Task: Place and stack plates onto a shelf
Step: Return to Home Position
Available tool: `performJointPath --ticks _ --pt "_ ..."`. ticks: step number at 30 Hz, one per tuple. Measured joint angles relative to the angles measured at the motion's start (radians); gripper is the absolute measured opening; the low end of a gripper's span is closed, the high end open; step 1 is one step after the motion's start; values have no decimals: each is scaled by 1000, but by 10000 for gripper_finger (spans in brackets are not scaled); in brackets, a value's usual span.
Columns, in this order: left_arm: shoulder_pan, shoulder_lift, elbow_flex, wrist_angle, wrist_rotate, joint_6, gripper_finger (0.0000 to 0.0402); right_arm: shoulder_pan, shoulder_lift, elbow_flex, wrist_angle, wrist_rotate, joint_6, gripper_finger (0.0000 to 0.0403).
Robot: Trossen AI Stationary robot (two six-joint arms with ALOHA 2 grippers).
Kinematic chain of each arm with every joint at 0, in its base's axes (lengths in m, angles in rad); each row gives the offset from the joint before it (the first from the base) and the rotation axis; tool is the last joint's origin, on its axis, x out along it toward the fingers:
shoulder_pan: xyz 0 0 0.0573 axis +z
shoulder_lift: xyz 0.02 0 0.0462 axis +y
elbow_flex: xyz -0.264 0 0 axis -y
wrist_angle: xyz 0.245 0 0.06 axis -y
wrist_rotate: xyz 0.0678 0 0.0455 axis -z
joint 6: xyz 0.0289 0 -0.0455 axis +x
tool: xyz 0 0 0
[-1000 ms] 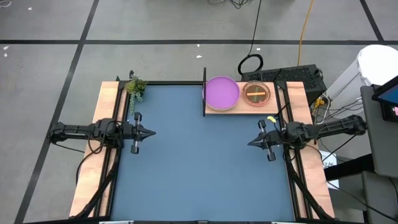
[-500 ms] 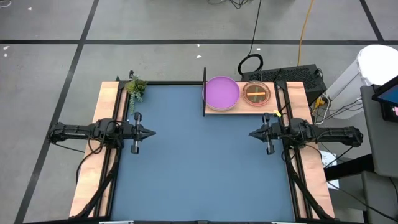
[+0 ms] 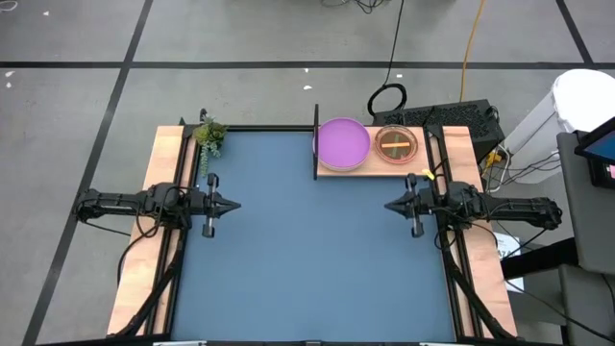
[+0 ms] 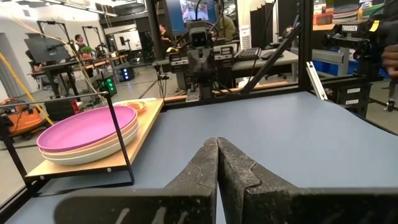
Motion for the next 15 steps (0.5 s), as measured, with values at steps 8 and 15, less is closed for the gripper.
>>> performJointPath --ticks 8,15 --pt "0 0 0 0 0 0 3 1 0 0 4 -35 45 0" --pt "0 0 0 0 0 0 3 1 0 0 4 -35 48 0"
